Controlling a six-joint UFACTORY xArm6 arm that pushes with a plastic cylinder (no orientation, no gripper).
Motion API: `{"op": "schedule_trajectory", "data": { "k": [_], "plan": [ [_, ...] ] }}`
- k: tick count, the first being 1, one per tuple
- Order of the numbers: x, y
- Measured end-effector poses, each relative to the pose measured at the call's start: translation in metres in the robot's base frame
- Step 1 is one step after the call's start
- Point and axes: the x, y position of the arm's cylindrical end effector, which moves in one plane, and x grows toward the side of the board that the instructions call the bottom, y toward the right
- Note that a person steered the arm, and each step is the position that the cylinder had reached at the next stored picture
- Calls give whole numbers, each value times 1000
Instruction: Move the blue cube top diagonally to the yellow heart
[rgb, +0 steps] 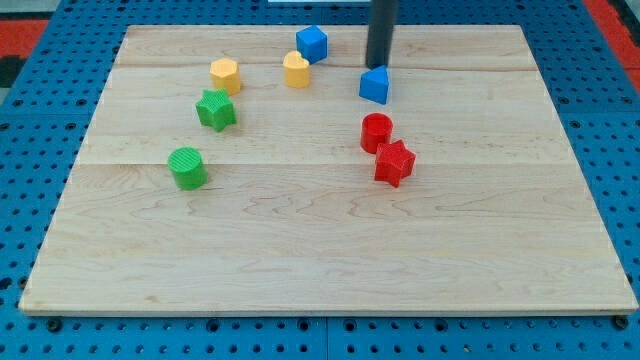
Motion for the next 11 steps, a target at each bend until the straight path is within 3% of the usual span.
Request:
{"op": "schedule_trajectory", "data": {
  "k": [1,3,4,6,8,10,11],
  "plan": [
    [27,3],
    [-39,20],
    [-81,-26],
    [-80,-100],
    [-64,-74],
    [-45,-12],
    [-67,-8]
  ]
}}
